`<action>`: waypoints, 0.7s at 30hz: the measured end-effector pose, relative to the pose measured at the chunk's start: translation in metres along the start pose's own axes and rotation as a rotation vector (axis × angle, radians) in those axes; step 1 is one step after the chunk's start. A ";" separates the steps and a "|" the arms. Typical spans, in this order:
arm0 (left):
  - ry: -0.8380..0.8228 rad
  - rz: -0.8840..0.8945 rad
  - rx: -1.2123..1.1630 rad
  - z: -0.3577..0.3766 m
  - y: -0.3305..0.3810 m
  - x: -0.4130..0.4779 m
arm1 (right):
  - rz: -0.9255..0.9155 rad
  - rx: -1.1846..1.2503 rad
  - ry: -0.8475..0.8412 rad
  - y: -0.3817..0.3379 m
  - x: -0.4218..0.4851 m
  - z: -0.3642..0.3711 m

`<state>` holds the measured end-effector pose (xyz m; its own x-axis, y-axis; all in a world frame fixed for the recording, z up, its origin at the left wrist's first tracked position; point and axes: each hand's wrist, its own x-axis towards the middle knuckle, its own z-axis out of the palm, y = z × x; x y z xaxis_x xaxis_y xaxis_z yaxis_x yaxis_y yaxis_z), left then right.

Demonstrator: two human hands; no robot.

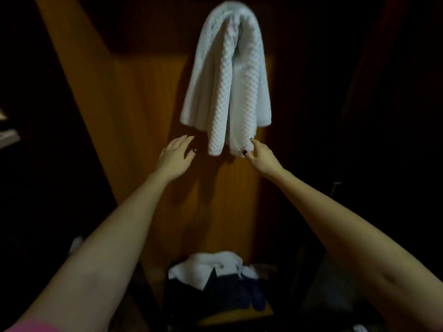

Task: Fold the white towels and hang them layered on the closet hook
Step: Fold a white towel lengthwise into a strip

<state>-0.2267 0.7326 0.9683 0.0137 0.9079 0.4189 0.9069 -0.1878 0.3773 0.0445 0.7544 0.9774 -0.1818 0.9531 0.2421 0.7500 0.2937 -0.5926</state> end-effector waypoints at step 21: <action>-0.564 -0.679 -0.048 0.114 -0.140 -0.537 | -0.010 -0.352 -1.018 0.029 -0.364 0.364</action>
<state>-0.3134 0.3138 0.5959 -0.3039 0.8763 -0.3737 0.7764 0.4552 0.4360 -0.0991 0.4429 0.5920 -0.5111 0.6122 -0.6034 0.8568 0.4190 -0.3006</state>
